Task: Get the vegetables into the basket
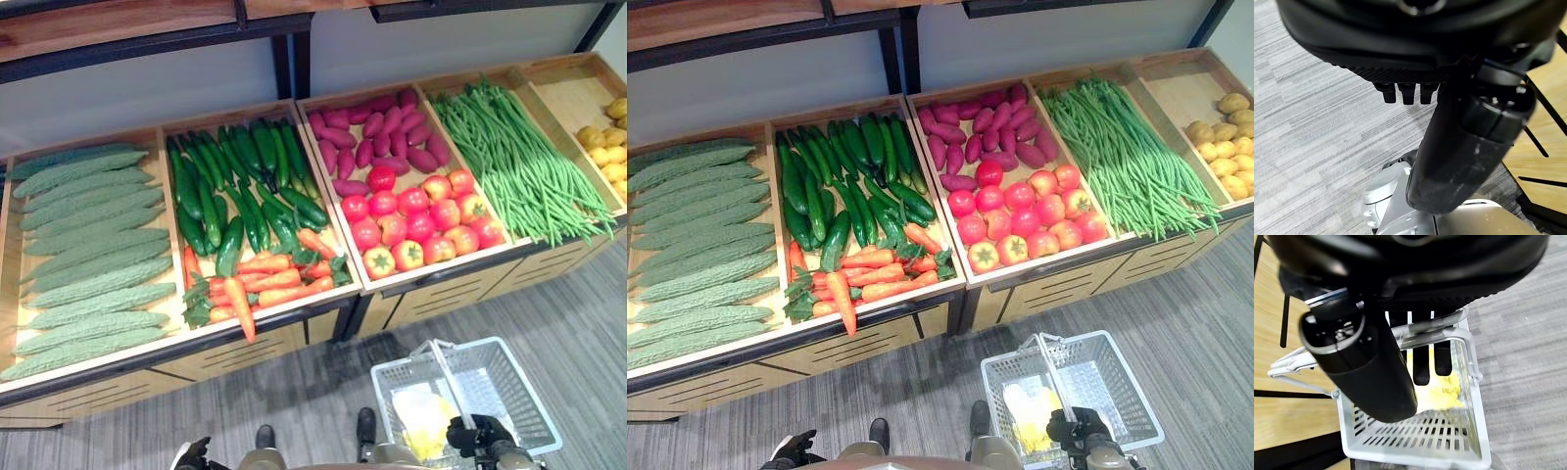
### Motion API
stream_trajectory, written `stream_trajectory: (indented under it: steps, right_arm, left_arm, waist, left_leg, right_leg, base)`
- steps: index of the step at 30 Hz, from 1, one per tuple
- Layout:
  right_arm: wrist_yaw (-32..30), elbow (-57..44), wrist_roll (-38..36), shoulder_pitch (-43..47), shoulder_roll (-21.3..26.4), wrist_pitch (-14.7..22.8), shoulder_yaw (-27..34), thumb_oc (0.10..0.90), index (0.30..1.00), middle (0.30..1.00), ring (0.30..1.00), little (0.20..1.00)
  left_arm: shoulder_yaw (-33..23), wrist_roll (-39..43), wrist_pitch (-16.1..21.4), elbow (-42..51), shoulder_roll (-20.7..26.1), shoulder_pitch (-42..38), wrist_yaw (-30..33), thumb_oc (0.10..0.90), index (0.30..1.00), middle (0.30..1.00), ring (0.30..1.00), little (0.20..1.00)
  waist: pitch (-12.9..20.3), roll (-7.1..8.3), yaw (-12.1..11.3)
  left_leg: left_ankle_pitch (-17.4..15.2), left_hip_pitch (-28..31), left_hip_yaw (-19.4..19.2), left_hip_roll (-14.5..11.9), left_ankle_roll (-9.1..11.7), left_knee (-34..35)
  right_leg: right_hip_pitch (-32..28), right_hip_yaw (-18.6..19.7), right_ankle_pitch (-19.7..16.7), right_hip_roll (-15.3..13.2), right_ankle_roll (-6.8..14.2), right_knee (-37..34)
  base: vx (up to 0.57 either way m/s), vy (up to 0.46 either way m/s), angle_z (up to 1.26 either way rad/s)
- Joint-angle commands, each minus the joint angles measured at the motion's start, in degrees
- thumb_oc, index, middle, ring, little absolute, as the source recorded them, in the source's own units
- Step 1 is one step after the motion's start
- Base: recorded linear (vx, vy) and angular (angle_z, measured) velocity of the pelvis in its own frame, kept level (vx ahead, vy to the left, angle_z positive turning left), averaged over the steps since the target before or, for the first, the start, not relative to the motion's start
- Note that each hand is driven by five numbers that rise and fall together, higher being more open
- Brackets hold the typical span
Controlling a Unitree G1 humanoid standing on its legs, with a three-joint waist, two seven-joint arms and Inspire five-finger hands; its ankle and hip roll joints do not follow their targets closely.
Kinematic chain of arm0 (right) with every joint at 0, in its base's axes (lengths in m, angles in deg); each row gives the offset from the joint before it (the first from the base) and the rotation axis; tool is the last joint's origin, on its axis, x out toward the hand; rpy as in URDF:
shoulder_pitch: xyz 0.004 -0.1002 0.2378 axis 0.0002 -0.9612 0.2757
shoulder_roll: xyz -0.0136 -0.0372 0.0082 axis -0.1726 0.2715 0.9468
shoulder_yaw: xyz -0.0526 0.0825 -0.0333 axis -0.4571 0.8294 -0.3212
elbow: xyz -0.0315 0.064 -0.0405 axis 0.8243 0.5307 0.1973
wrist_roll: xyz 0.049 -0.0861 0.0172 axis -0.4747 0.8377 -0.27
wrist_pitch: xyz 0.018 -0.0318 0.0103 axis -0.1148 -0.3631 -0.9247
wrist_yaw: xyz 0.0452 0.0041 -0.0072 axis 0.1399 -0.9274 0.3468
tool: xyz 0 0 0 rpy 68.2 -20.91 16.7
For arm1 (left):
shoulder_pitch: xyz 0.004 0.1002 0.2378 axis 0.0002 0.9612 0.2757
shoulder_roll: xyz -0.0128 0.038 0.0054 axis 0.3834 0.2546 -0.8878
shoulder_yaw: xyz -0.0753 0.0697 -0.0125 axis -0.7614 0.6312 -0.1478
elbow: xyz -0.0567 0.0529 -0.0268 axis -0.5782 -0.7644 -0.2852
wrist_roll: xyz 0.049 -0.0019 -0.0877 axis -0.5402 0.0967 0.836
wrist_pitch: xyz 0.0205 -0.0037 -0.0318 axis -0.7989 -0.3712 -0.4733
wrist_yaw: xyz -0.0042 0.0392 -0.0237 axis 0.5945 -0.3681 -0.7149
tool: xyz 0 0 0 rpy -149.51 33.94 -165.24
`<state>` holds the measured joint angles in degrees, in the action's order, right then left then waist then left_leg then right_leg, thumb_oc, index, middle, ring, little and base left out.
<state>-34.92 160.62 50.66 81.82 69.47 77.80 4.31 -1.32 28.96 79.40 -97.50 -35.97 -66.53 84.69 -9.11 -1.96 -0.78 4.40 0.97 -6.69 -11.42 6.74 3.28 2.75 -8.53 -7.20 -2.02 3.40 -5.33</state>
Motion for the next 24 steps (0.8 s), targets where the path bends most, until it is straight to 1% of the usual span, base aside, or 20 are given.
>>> stream_trajectory:
  steps: [1, 3, 4, 5, 6, 7, 8, 9, 11, 12, 13, 14, 15, 16, 17, 18, 20, 21, 23, 24]
  right_arm:
    - [-0.67, 1.02, -0.73, 1.38, 1.36, 2.59, 1.18, 0.4, 0.3, 0.3, 0.3, 0.3]
    - [-1.2, 1.76, -0.2, 1.06, 1.41, 2.43, 1.32, 0.4, 0.3, 0.3, 0.3, 0.3]
    - [-1.47, 2.4, 0.26, 0.84, 1.39, 2.19, 1.43, 0.4, 0.3, 0.3, 0.3, 0.3]
    - [-1.73, 2.59, 0.98, 0.6, 1.31, 1.93, 1.36, 0.4, 0.3, 0.3, 0.3, 0.3]
    - [-2.22, 3.0, 1.47, 0.27, 1.21, 1.82, 1.56, 0.4, 0.3, 0.3, 0.3, 0.3]
    - [-2.7, 3.32, 2.21, -0.37, 0.83, 1.7, 1.84, 0.4, 0.3, 0.3, 0.3, 0.3]
    - [-2.88, 3.62, 2.92, -0.92, 1.06, 1.45, 1.8, 0.4, 0.3, 0.3, 0.3, 0.3]
    - [-2.97, 3.59, 3.28, -1.17, 1.31, 1.42, 1.69, 0.4, 0.3, 0.3, 0.3, 0.3]
    - [-3.79, 3.21, 3.89, -1.92, 1.25, 2.25, 1.69, 0.4, 0.3, 0.3, 0.3, 0.3]
    - [-4.12, 3.16, 3.66, -2.05, 1.11, 2.82, 1.74, 0.4, 0.3, 0.3, 0.3, 0.3]
    - [-4.13, 3.17, 3.66, -2.07, 1.1, 2.84, 1.75, 0.4, 0.3, 0.3, 0.3, 0.3]
    - [-4.4, 2.89, 3.16, -2.4, 0.86, 3.23, 1.92, 0.4, 0.3, 0.3, 0.3, 0.3]
    - [-4.63, 3.05, 2.68, -2.79, 0.88, 3.79, 2.35, 0.4, 0.3, 0.3, 0.3, 0.3]
    - [-4.73, 3.07, 2.33, -2.84, 0.84, 3.97, 2.6, 0.4, 0.3, 0.3, 0.3, 0.3]
    - [-4.85, 3.1, 1.79, -3.32, 0.86, 4.39, 3.42, 0.4, 0.3, 0.3, 0.3, 0.3]
    - [-4.85, 3.1, 1.8, -3.34, 0.83, 4.4, 3.38, 0.4, 0.3, 0.3, 0.3, 0.3]
    - [-4.7, 3.04, 1.37, -3.69, 0.81, 4.43, 4.14, 0.4, 0.3, 0.3, 0.3, 0.3]
    - [-4.44, 3.02, 1.21, -3.97, 0.88, 4.4, 4.55, 0.4, 0.3, 0.3, 0.3, 0.3]
    - [-4.02, 2.85, 1.0, -4.34, 0.8, 4.4, 4.98, 0.4, 0.3, 0.3, 0.3, 0.3]
    - [-4.02, 2.85, 1.0, -4.34, 0.8, 4.4, 4.95, 0.4, 0.3, 0.3, 0.3, 0.3]
  left_arm:
    - [-4.24, 6.36, 0.12, -2.76, 0.43, -2.2, 2.28, 0.9, 1.0, 1.0, 1.0, 1.0]
    - [-7.54, 10.64, 0.29, -3.27, 0.04, -2.41, 4.56, 0.9, 1.0, 1.0, 1.0, 1.0]
    - [-10.47, 13.16, 0.44, -4.35, 0.13, -2.54, 6.98, 0.9, 1.0, 1.0, 1.0, 1.0]
    - [-11.88, 14.08, 0.18, -4.9, 0.21, -2.62, 8.03, 0.9, 1.0, 1.0, 1.0, 1.0]
    - [-15.5, 17.45, 1.01, -5.22, 1.12, -2.8, 11.36, 0.9, 1.0, 1.0, 1.0, 1.0]
    - [-22.3, 22.25, 2.09, -6.29, 3.33, -2.69, 16.41, 0.9, 1.0, 1.0, 1.0, 1.0]
    - [-25.28, 23.85, 2.65, -5.71, 5.21, -2.7, 18.63, 0.9, 1.0, 1.0, 1.0, 1.0]
    - [-24.8, 21.33, 2.99, -4.2, 6.46, -2.73, 20.07, 0.9, 1.0, 1.0, 1.0, 1.0]
    - [-20.38, 8.99, 3.93, 2.98, 9.36, -2.5, 25.28, 0.9, 1.0, 1.0, 1.0, 1.0]
    - [-19.34, 6.27, 4.16, 4.97, 9.93, -2.04, 26.76, 0.9, 1.0, 1.0, 1.0, 1.0]
    - [-19.34, 6.2, 4.11, 5.04, 9.9, -2.0, 26.81, 0.9, 1.0, 1.0, 1.0, 1.0]
    - [-17.53, 0.55, 4.24, 8.43, 11.67, -1.19, 29.34, 0.9, 1.0, 1.0, 1.0, 1.0]
    - [-17.15, -3.5, 4.14, 13.67, 13.65, 0.19, 31.59, 0.9, 1.0, 1.0, 1.0, 1.0]
    - [-17.05, -6.55, 3.58, 15.8, 15.18, 0.89, 32.82, 0.9, 1.0, 1.0, 1.0, 1.0]
    - [-18.09, -13.29, 2.35, 24.38, 18.98, 3.21, 35.43, 0.9, 1.0, 1.0, 1.0, 1.0]
    - [-18.23, -13.41, 2.18, 24.66, 18.94, 3.4, 35.4, 0.9, 1.0, 1.0, 1.0, 1.0]
    - [-20.03, -18.09, 1.91, 30.81, 21.8, 4.57, 37.75, 0.9, 1.0, 1.0, 1.0, 1.0]
    - [-21.26, -20.62, 1.89, 36.58, 23.38, 5.64, 37.92, 0.9, 1.0, 1.0, 1.0, 1.0]
    - [-23.37, -26.65, 1.77, 44.55, 25.94, 6.51, 39.05, 0.9, 1.0, 1.0, 1.0, 1.0]
    - [-23.43, -26.67, 1.73, 44.62, 25.92, 6.57, 39.02, 0.9, 1.0, 1.0, 1.0, 1.0]
  waist:
    - [-1.08, 3.2, -0.18]
    - [-0.87, 3.1, -0.32]
    - [-0.59, 3.09, -0.43]
    - [-0.33, 3.07, -0.36]
    - [-0.03, 3.08, -0.43]
    - [0.61, 3.19, -0.35]
    - [0.91, 3.25, -0.13]
    - [1.05, 3.29, -0.02]
    - [0.97, 3.32, -0.11]
    - [0.9, 3.3, -0.25]
    - [0.91, 3.3, -0.25]
    - [0.82, 3.29, -0.35]
    - [0.73, 3.25, -0.69]
    - [0.7, 3.18, -0.91]
    - [0.74, 3.05, -1.44]
    - [0.75, 3.08, -1.41]
    - [0.83, 3.07, -1.61]
    - [0.91, 3.08, -1.81]
    - [1.03, 3.11, -1.8]
    - [1.03, 3.12, -1.77]
  left_leg:
    - [0.18, 0.66, -1.12, 2.13, 0.98, 1.6]
    - [0.54, 0.55, -0.66, 1.92, 1.22, 1.72]
    - [0.55, 0.59, -0.53, 1.88, 1.35, 1.72]
    - [0.56, 0.69, -0.62, 1.82, 1.47, 1.72]
    - [0.41, 0.78, -0.71, 1.76, 1.55, 1.72]
    - [-0.04, 1.38, -1.01, 1.65, 1.72, 1.72]
    - [-0.44, 1.9, -1.46, 1.81, 1.84, 1.72]
    - [-0.62, 2.08, -1.54, 1.89, 1.87, 1.72]
    - [-0.8, 2.18, -1.3, 2.19, 1.8, 1.72]
    - [-0.83, 2.18, -1.15, 2.33, 1.77, 1.72]
    - [-0.83, 2.19, -1.15, 2.33, 1.77, 1.72]
    - [-0.91, 2.1, -0.92, 2.5, 1.76, 1.72]
    - [-1.03, 2.07, -0.57, 2.66, 1.75, 1.72]
    - [-1.11, 1.98, -0.39, 2.77, 1.74, 1.72]
    - [-1.33, 1.84, -0.05, 3.06, 1.74, 1.72]
    - [-1.33, 1.86, -0.04, 3.08, 1.74, 1.72]
    - [-1.54, 1.77, 0.23, 3.28, 1.72, 1.72]
    - [-1.74, 1.73, 0.39, 3.41, 1.69, 1.72]
    - [-1.99, 1.62, 0.54, 3.6, 1.64, 1.72]
    - [-1.99, 1.62, 0.53, 3.6, 1.64, 1.72]
  right_leg:
    - [-0.01, 1.08, 2.48, -5.57, 5.12, 2.64]
    - [-0.8, 0.31, 2.69, -5.4, 4.92, 2.14]
    - [-1.24, -0.06, 2.8, -5.34, 4.83, 2.0]
    - [-1.52, -0.28, 2.87, -5.31, 4.76, 1.92]
    - [-1.81, -0.44, 2.91, -5.29, 4.76, 1.73]
    - [-2.65, -0.56, 2.92, -5.32, 4.85, 1.19]
    - [-3.12, -0.59, 2.84, -5.55, 5.02, 0.99]
    - [-3.29, -0.63, 2.81, -5.69, 5.1, 0.97]
    - [-3.44, -0.83, 2.64, -6.09, 5.37, 1.01]
    - [-3.42, -0.95, 2.57, -6.26, 5.46, 1.09]
    - [-3.43, -0.96, 2.58, -6.26, 5.47, 1.09]
    - [-3.42, -1.2, 2.54, -6.49, 5.64, 1.13]
    - [-3.53, -1.54, 2.47, -6.73, 5.85, 1.12]
    - [-3.57, -1.77, 2.39, -6.91, 5.95, 1.12]
    - [-3.77, -2.34, 2.29, -7.4, 6.29, 1.13]
    - [-3.8, -2.35, 2.3, -7.41, 6.3, 1.12]
    - [-3.98, -2.55, 2.16, -7.78, 6.58, 1.01]
    - [-4.05, -2.71, 2.06, -7.99, 6.72, 0.95]
    - [-4.09, -2.82, 1.97, -8.4, 6.94, 0.83]
    - [-4.09, -2.82, 1.98, -8.41, 6.94, 0.84]
  base:
    - [0.02, -0.063, 0.2]
    - [0.03, -0.08, 0.13]
    - [0.05, -0.055, 0.08]
    - [0.05, -0.033, 0.09]
    - [0.07, -0.011, 0.12]
    - [0.06, 0.023, 0.12]
    - [0.05, 0.043, 0.08]
    - [0.01, 0.06, 0.02]
    - [-0.01, 0.049, -0.01]
    - [0.0, 0.0, 0.0]
    - [-0.01, 0.027, 0.05]
    - [-0.02, 0.033, 0.04]
    - [-0.02, 0.047, 0.04]
    - [-0.02, 0.066, 0.08]
    - [-0.01, 0.052, 0.08]
    - [0.0, 0.051, 0.09]
    - [0.0, 0.035, 0.08]
    - [0.01, 0.041, 0.07]
    - [0.0, 0.044, 0.06]
    - [0.0, 0.034, 0.12]
